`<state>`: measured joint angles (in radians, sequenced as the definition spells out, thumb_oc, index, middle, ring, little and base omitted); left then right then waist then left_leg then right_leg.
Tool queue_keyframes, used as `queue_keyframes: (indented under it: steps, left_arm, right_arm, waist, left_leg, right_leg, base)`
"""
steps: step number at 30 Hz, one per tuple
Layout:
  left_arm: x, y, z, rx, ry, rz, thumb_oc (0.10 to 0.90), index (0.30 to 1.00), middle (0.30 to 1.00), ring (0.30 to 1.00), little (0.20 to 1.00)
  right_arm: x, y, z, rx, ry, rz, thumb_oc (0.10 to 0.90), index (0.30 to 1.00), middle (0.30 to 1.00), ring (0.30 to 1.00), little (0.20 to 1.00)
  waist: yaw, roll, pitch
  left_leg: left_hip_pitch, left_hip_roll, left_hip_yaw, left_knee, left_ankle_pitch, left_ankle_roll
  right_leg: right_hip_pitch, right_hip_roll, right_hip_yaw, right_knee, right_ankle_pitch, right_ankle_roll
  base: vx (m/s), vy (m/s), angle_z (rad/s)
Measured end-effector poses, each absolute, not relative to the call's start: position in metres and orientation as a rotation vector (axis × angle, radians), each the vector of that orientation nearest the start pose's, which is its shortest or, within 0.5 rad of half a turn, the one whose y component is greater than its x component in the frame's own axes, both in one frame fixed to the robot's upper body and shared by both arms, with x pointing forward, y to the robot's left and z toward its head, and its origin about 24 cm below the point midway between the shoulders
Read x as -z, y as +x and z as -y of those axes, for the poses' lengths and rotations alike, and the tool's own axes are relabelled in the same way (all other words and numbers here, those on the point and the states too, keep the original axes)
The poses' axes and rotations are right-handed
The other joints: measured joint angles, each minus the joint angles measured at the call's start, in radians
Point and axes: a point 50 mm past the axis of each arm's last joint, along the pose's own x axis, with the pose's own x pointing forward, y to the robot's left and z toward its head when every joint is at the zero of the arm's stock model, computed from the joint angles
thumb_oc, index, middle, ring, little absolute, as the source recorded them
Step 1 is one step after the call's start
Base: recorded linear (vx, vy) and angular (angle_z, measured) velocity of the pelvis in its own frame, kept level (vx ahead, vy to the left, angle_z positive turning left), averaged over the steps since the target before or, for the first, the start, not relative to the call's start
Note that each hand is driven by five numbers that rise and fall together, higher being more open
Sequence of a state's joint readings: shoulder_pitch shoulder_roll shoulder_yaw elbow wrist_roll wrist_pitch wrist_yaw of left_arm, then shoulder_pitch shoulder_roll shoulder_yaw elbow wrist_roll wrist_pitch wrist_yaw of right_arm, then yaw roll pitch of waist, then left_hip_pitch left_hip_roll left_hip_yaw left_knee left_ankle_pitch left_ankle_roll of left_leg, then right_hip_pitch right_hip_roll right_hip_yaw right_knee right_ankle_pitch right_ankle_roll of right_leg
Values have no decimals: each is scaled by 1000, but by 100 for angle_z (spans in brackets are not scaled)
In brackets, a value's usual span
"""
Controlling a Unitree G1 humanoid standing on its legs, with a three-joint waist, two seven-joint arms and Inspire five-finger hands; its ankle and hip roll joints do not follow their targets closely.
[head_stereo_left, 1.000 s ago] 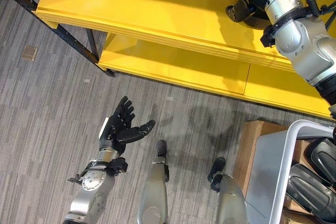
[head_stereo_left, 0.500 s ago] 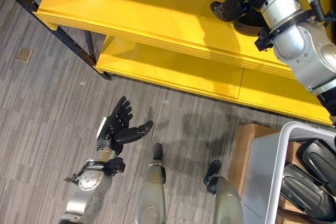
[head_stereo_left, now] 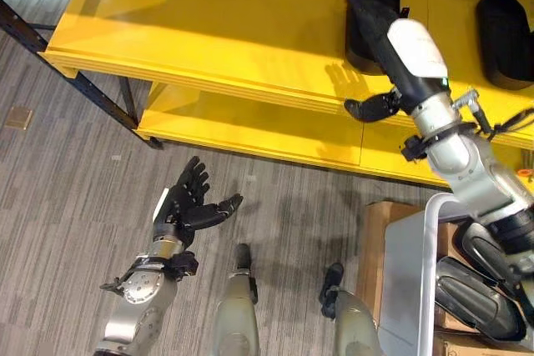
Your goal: Move parts from the plastic box to the shelf.
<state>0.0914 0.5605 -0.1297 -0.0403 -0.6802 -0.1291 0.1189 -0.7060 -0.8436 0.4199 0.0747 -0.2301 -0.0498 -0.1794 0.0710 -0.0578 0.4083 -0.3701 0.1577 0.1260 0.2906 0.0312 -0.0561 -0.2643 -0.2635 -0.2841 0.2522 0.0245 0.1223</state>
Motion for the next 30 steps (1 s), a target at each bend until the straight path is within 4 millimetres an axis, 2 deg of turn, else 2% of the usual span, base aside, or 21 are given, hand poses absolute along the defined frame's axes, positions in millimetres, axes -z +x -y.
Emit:
queue_keyframes:
  steps: [2, 9, 16, 27, 30]
  left_arm:
    - [-55, 233, -231, -38, -128, -6, 900, 1000, 1000, 1000, 1000]
    - [-51, 232, -229, -41, -137, -27, 900, 1000, 1000, 1000, 1000]
    - [-48, 228, -230, -44, -117, -40, 900, 1000, 1000, 1000, 1000]
    - [-42, 222, -232, -49, -99, -68, 900, 1000, 1000, 1000, 1000]
    - [-41, 222, -231, -47, -99, -70, 900, 1000, 1000, 1000, 1000]
  right_arm:
    - [-214, 321, 181, -93, -1081, 610, 900, 1000, 1000, 1000, 1000]
    - [-207, 313, 184, -129, -1077, 585, 900, 1000, 1000, 1000, 1000]
    - [-184, 308, 188, -198, -1087, 493, 900, 1000, 1000, 1000, 1000]
    - [-180, 308, 187, -242, -1105, 463, 900, 1000, 1000, 1000, 1000]
    - [-174, 309, 186, -258, -1147, 442, 900, 1000, 1000, 1000, 1000]
  waist:
    - [-12, -7, -5]
    - [-19, -23, -18]
    - [-18, -38, -39]
    - [-37, -38, -42]
    - [-37, -38, -50]
  left_leg:
    - [25, 0, 3, -1, -9, 0]
    - [32, 1, 7, 3, -18, 3]
    - [45, 0, 11, 7, -25, 3]
    - [44, 0, 13, 8, -26, 3]
    - [43, 0, 13, 8, -26, 2]
  right_leg:
    - [33, 3, 0, -22, 4, 3]
    - [43, 3, 2, -30, 6, 1]
    - [62, 0, 3, -44, 7, 3]
    - [62, -1, 4, -46, 9, 4]
    - [61, -1, 3, -47, 9, 5]
  base:
    - [29, 21, -6]
    - [4, 4, -1]
    - [0, 0, 0]
    - [0, 0, 0]
    - [0, 0, 0]
